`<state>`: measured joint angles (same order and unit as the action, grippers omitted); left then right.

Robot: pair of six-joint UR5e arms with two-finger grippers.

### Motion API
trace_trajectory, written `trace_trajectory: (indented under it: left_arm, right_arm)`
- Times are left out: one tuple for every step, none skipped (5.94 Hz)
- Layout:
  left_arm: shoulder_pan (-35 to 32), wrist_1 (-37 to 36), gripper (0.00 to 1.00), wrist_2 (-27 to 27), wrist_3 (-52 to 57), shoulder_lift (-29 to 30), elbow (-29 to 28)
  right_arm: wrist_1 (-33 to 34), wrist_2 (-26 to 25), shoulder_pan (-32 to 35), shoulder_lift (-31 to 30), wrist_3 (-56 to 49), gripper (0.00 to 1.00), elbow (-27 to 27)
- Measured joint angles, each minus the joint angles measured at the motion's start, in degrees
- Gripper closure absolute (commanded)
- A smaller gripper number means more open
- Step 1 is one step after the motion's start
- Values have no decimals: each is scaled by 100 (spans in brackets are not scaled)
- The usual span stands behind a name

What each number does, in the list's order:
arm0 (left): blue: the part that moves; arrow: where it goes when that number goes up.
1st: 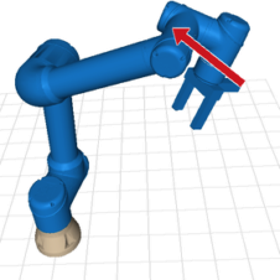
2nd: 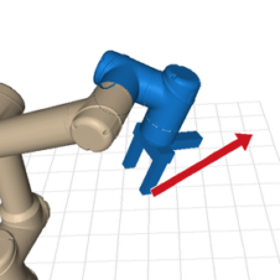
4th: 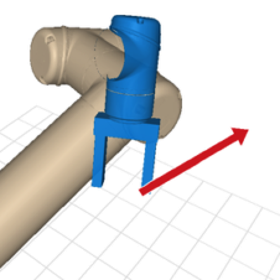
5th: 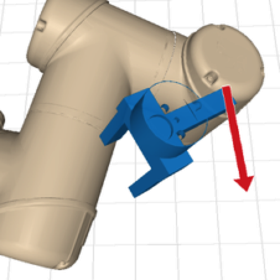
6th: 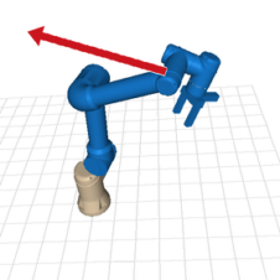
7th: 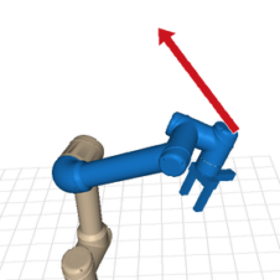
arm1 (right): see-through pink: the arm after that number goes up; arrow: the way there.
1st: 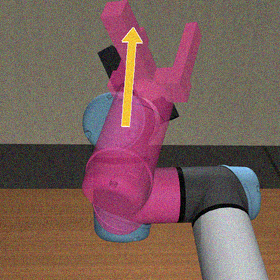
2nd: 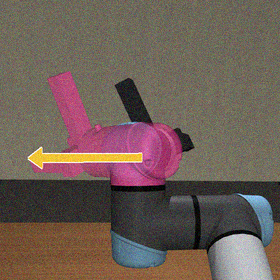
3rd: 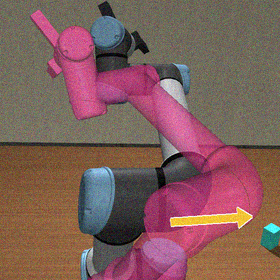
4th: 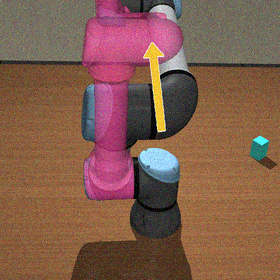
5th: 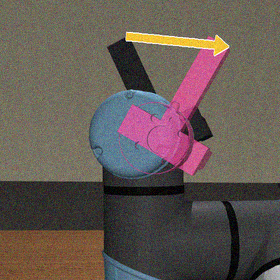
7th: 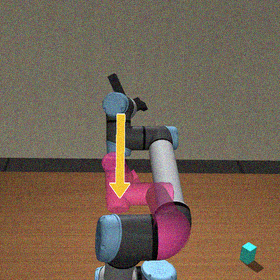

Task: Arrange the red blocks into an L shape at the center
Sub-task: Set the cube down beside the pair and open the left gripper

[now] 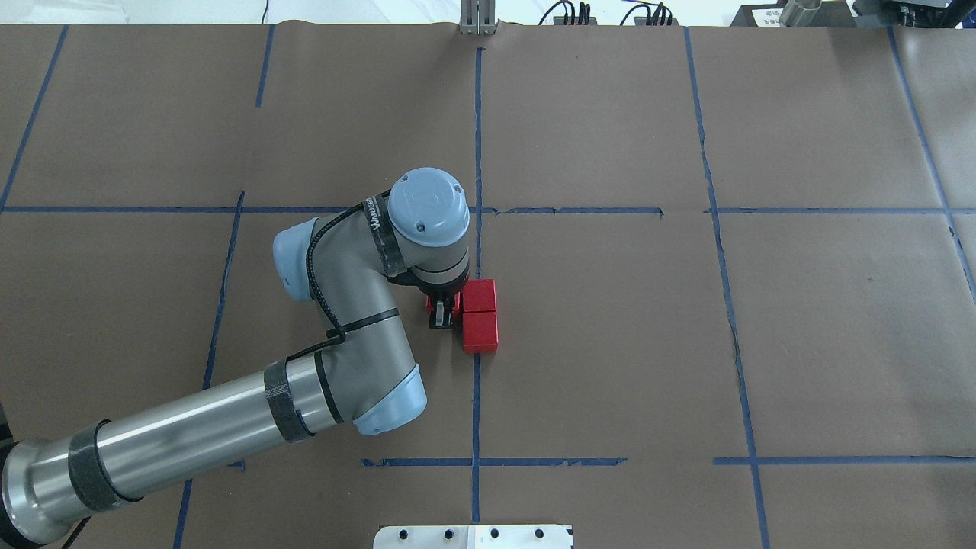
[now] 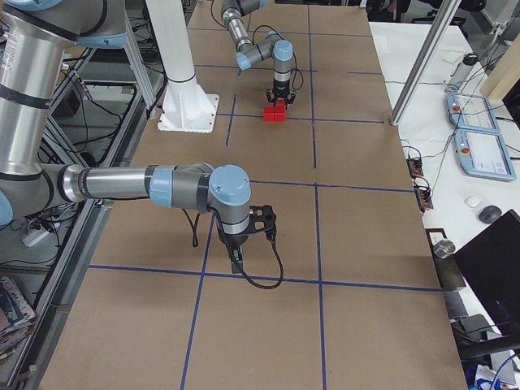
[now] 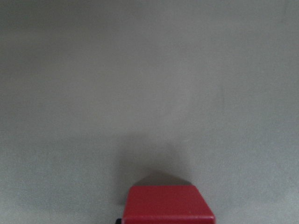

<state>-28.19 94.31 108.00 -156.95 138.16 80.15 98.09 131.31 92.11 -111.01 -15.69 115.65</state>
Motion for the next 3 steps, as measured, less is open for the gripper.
trace_trajectory:
  left_arm:
    - [-1, 12, 0, 1, 100, 0, 7]
    - [-5, 10, 0, 8, 157, 0, 15]
    - [-18, -13, 0, 21, 176, 0, 36]
  right_arm:
    - [0, 0, 0, 2, 3, 0, -5]
    - [0, 0, 1, 6, 4, 0, -7]
    - [0, 0, 3, 8, 4, 0, -7]
